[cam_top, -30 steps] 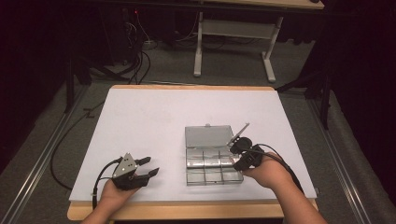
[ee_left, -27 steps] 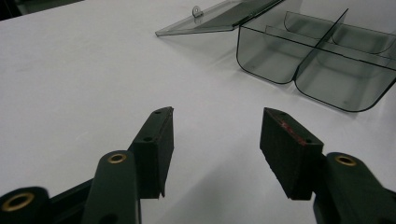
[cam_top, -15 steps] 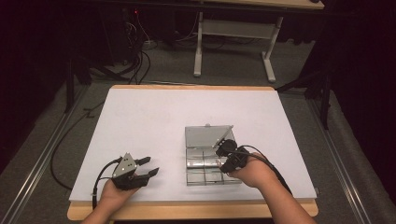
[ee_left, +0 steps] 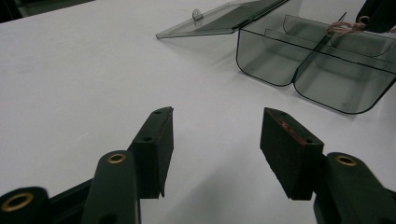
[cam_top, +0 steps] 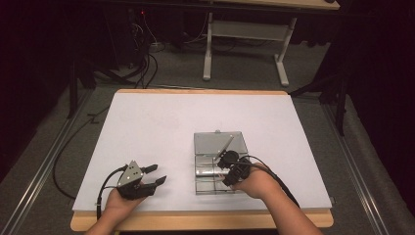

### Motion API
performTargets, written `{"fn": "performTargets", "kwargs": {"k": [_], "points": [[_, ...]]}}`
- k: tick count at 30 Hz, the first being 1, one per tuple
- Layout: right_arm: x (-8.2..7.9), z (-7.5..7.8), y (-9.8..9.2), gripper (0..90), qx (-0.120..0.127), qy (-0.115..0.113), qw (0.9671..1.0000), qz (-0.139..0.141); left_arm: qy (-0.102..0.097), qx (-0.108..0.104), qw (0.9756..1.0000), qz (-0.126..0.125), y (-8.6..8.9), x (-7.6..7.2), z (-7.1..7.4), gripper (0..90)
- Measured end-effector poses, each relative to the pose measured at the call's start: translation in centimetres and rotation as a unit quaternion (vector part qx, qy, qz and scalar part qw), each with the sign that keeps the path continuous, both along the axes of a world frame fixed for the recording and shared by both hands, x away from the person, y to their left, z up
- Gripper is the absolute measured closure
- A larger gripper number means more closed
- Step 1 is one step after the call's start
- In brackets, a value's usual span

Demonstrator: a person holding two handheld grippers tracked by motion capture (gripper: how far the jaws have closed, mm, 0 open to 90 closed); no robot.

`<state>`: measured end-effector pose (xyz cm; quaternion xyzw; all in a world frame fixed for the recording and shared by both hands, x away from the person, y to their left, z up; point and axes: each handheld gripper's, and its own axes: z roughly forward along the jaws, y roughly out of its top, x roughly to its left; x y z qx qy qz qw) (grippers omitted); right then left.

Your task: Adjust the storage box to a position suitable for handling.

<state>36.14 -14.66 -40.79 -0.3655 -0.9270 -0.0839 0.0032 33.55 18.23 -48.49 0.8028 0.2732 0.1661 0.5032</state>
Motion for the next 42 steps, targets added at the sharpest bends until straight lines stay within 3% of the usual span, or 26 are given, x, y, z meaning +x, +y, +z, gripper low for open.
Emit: {"fn": "performTargets", "kwargs": {"k": [9,16,17,18,25,42], "points": [[-0.1,-1.3,0.6,82.7,-0.008,0.022,0.9997,-0.001,0.0,0.001,1.0,-0.001,0.0,0.0,0.0,44.8],[0.2,-1.5,0.7,82.6,-0.009,0.019,0.9998,0.004,0.001,0.0,1.0,-0.002,0.0,0.0,0.0,44.7],[0.1,-1.6,0.9,82.6,-0.01,0.024,0.9996,-0.007,0.001,0.0,1.0,-0.002,0.0,0.0,0.0,44.6],[0.2,-1.7,0.9,82.5,-0.011,0.02,0.9997,0.005,0.0,-0.001,1.0,-0.002,0.0,0.0,0.0,44.6],[0.5,-2.8,1.2,81.8,-0.01,0.032,0.9994,0.004,0.001,-0.001,1.0,-0.002,0.0,0.0,0.0,44.7],[0.4,-2.8,1.2,77.2,-0.011,0.033,0.9994,-0.001,0.0,-0.001,1.0,-0.002,0.0,0.0,0.0,45.2]]}}
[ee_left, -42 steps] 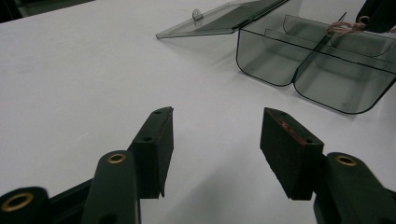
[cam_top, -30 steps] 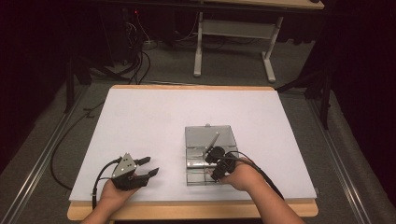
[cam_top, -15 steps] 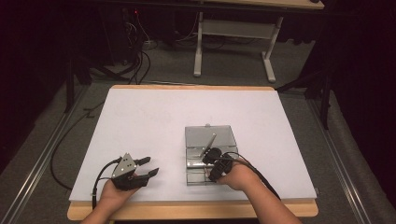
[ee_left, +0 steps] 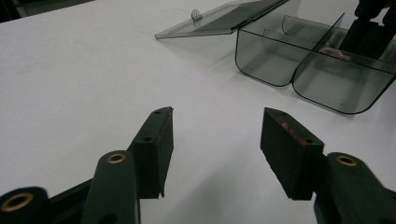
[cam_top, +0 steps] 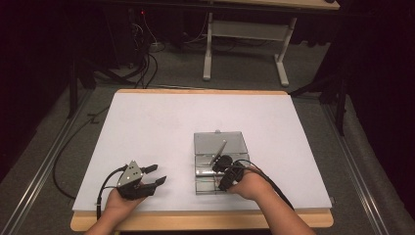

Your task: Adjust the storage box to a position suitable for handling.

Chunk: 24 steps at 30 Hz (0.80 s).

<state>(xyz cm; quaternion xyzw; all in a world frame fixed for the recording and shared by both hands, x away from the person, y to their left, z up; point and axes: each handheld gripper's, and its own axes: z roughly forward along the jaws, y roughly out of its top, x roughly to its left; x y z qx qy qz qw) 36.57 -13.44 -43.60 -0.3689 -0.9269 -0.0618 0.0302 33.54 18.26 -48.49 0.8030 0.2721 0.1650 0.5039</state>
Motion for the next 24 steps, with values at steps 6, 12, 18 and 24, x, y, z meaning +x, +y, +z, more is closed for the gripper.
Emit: {"fn": "performTargets", "kwargs": {"k": [6,12,18,24], "points": [[0.1,0.6,-0.2,71.0,0.0,-0.002,0.9999,-0.01,0.001,0.001,1.0,0.001,0.0,0.0,0.0,45.2],[0.2,0.9,-0.4,67.1,-0.002,-0.01,0.9999,-0.001,0.002,0.003,1.0,0.0,-0.1,0.1,0.0,45.1],[0.0,1.6,-0.5,65.2,0.0,-0.011,0.9997,-0.021,0.003,0.003,1.0,0.0,-0.1,0.1,0.0,45.2],[0.2,2.4,-0.7,65.8,0.008,-0.025,0.9996,-0.009,0.004,0.002,1.0,0.0,-0.1,0.1,0.0,45.1]]}}
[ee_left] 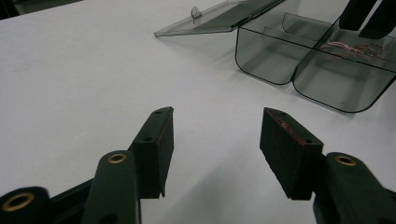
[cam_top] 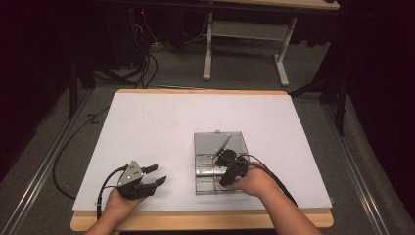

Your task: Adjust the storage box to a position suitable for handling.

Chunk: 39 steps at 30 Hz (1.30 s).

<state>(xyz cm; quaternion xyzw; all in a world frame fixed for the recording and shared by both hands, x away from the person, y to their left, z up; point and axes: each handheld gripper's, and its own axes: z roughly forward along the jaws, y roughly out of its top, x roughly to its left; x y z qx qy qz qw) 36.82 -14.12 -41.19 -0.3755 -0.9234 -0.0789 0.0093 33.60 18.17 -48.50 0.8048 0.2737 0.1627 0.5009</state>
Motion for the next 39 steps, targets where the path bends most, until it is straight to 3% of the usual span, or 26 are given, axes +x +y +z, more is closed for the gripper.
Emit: {"fn": "performTargets", "kwargs": {"k": [4,5,7,14,21,29,39], "points": [[0.0,0.5,-0.6,72.6,0.005,-0.009,1.0,-0.001,0.0,0.0,1.0,0.0,0.0,0.0,0.0,45.2],[-0.2,0.7,-0.6,73.4,0.003,-0.002,0.9998,-0.022,0.0,0.0,1.0,0.0,0.0,0.0,0.0,45.2],[0.0,1.0,-1.2,75.1,0.007,-0.012,0.9999,-0.007,0.0,0.0,1.0,0.0,0.0,0.0,0.0,45.2],[-0.2,2.3,-3.1,79.1,0.015,-0.036,0.9987,-0.034,-0.001,0.002,1.0,0.001,0.0,0.0,0.0,45.3],[-0.2,3.3,-6.5,87.3,0.016,-0.07,0.9944,-0.078,-0.001,0.003,1.0,0.003,-0.1,0.0,0.0,45.3],[-0.4,3.1,-9.7,89.8,0.013,-0.084,0.9907,-0.106,-0.001,0.003,1.0,0.004,0.0,0.0,0.0,46.4],[-1.0,1.4,-12.2,90.0,0.017,-0.091,0.9864,-0.136,0.002,0.007,0.9999,0.008,-0.1,0.0,0.0,46.6]]}}
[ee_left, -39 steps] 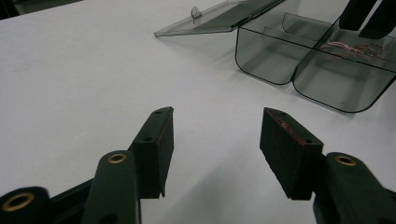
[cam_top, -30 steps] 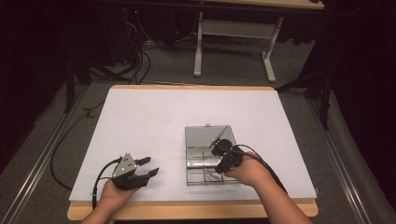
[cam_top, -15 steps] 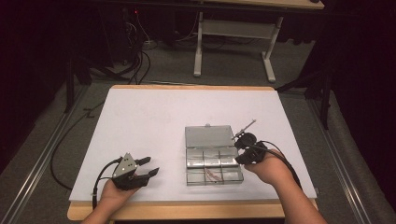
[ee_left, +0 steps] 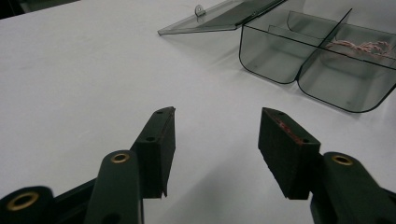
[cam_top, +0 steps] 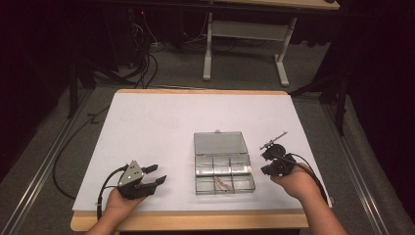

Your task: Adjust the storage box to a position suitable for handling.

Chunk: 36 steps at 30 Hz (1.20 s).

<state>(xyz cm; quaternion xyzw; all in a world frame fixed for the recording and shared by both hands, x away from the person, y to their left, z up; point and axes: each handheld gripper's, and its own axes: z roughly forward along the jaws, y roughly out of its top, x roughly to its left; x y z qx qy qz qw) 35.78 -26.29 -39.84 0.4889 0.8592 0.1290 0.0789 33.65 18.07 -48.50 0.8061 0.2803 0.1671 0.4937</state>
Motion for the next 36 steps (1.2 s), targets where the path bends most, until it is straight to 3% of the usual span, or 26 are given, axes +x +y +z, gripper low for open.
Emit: {"fn": "performTargets", "kwargs": {"k": [5,9,10,11,14,20,26,32,36], "points": [[-0.4,-1.1,-0.9,90.0,0.005,-0.01,0.9999,-0.005,-0.002,-0.001,1.0,0.006,0.0,0.0,0.0,45.4],[-1.3,-2.0,-1.2,90.0,0.005,-0.05,0.9987,-0.008,-0.001,0.0,1.0,0.008,0.0,0.0,0.0,45.1],[-1.8,-2.5,-1.2,90.0,0.011,-0.072,0.9973,-0.011,-0.002,0.0,1.0,0.008,0.0,0.0,0.0,45.2],[-1.8,-2.5,-1.2,90.0,0.011,-0.072,0.9973,-0.011,-0.003,0.0,1.0,0.008,0.0,0.0,0.0,45.2],[-2.2,-3.3,-1.6,90.0,0.023,-0.103,0.9942,-0.019,0.0,0.002,0.9999,0.01,0.0,0.0,0.0,45.2],[-3.0,-5.0,-2.1,90.0,0.044,-0.164,0.985,-0.031,0.004,-0.002,0.9998,0.021,0.0,0.1,0.0,45.4],[-3.6,-6.0,-2.6,90.0,0.074,-0.223,0.9709,-0.045,0.015,0.003,0.9991,0.039,-0.1,0.4,0.0,47.4],[-3.8,-7.1,-2.4,90.0,0.089,-0.259,0.9608,-0.044,0.013,0.017,0.998,0.06,-0.4,0.3,0.1,51.2],[-3.8,-7.5,-2.0,90.0,0.099,-0.273,0.9561,-0.042,0.031,-0.009,0.9969,0.072,-0.8,0.5,0.3,51.8]]}}
